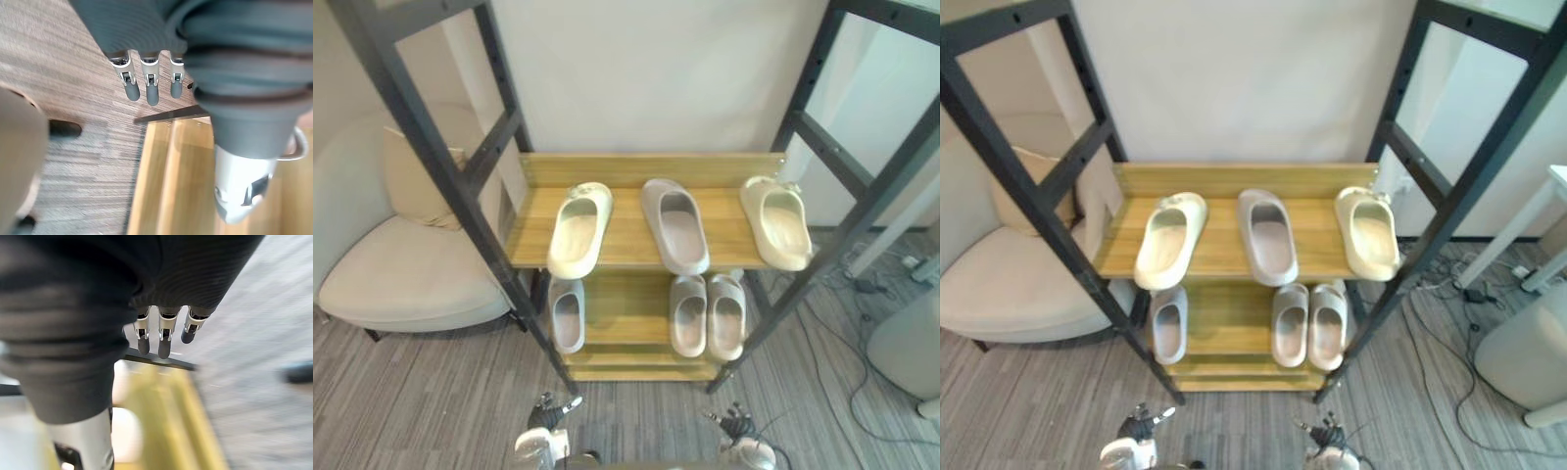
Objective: Organize the slippers on the shoe rack
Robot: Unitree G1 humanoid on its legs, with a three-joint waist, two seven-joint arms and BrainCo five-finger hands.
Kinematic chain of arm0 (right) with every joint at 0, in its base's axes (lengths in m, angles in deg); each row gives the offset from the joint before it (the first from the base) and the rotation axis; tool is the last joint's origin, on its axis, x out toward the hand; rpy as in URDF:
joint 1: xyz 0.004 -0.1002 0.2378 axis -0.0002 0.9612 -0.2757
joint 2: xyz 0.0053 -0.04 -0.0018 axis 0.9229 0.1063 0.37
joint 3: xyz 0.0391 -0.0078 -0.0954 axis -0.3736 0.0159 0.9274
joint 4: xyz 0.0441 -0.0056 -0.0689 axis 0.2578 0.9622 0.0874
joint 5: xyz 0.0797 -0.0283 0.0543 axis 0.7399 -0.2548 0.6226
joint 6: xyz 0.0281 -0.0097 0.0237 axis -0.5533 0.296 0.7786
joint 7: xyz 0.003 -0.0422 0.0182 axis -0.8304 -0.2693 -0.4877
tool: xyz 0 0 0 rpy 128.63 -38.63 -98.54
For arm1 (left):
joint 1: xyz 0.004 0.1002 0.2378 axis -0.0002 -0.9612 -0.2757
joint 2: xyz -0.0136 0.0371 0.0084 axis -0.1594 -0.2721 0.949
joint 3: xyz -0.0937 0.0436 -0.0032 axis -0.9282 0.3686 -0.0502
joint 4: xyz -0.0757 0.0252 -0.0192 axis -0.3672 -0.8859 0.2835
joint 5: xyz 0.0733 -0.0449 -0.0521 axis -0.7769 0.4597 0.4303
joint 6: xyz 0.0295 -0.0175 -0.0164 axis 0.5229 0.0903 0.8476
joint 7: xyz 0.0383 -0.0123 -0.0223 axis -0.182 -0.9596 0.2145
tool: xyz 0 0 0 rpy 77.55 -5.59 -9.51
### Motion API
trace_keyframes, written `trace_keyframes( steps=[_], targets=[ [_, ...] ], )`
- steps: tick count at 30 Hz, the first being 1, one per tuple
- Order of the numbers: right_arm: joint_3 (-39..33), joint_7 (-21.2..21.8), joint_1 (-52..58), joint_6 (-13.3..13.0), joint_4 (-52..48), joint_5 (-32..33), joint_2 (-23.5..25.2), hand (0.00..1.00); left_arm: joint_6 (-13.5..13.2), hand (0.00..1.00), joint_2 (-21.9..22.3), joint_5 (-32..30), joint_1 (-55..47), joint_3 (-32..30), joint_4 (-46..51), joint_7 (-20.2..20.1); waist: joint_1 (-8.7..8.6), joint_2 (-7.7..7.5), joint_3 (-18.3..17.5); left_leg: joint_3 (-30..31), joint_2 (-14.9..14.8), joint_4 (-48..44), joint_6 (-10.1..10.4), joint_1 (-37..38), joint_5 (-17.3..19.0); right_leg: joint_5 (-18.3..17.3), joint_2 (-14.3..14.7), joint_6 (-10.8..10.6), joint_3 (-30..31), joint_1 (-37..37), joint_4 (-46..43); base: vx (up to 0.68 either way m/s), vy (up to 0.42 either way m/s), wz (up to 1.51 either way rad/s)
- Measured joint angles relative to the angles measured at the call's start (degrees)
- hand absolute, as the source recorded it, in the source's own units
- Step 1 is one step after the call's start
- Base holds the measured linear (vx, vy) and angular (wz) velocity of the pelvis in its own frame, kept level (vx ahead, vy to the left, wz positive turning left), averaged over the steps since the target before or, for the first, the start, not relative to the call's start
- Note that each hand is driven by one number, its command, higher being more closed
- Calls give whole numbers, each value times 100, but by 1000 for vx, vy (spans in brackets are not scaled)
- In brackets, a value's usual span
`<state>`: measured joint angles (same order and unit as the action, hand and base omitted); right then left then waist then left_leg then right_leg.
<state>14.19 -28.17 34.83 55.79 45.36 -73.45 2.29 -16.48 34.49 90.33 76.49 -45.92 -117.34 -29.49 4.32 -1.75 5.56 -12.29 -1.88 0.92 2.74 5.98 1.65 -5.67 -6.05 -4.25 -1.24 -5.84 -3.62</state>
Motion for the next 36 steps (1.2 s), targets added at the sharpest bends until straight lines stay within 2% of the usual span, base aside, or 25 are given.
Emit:
trace_keyframes(
  steps=[2,4,5,11,15,21,27,31,36],
  targets=[
    [13,-12,407,-62,-1290,-111,-27,0,-7,0,-26,-11,-114,0,44,21,-50,-71,-64,-49,42,-9,-55,18,24,8,-38,-13,42,0,4,56,61,-10],
    [30,-8,550,-97,-1764,-227,-23,0,-7,0,-27,-50,-140,6,69,26,-66,-77,-68,-109,52,-12,-63,37,41,13,-44,-23,101,13,7,46,44,-18],
    [103,1,734,-147,-2418,-403,-23,0,-7,0,-49,-112,-155,97,75,28,-84,-69,-74,-164,62,-20,-80,43,64,31,-50,-39,170,21,8,51,44,-21],
    [127,55,1177,-261,-3728,-699,-17,0,-12,0,-62,-213,-196,231,139,23,-162,-48,-83,-248,39,-255,-80,16,247,32,-59,-42,266,6,-1,19,11,-12],
    [127,106,1269,-490,-4502,-889,-27,0,-23,0,-58,-213,-319,351,254,-3,-245,22,-136,-295,-1,-615,-69,-117,490,32,-65,-50,326,14,-16,-10,6,-9],
    [119,159,1234,-671,-5148,-892,-75,0,-37,0,-75,-213,-363,449,248,-33,-352,51,-169,-262,-3,-917,-70,-256,661,28,-86,-73,344,20,-20,-2,4,1],
    [43,159,647,-798,-5236,-884,-435,0,-158,0,-185,-213,-359,681,123,-157,-412,38,-156,69,71,-1210,-145,-414,723,37,-102,-87,298,3,-20,-14,21,7],
    [-141,162,50,-864,-5203,-869,-848,0,-251,0,-272,-208,-307,833,29,-190,-384,31,-149,242,139,-1210,-130,-497,756,33,-125,-106,270,24,-11,-42,17,10],
    [-122,221,-783,-923,-4994,-586,-1535,0,-265,0,-342,-201,-234,975,0,-293,-330,12,-114,544,249,-1201,-253,-674,680,35,-136,-109,216,151,-4,-15,18,7]
  ],
)
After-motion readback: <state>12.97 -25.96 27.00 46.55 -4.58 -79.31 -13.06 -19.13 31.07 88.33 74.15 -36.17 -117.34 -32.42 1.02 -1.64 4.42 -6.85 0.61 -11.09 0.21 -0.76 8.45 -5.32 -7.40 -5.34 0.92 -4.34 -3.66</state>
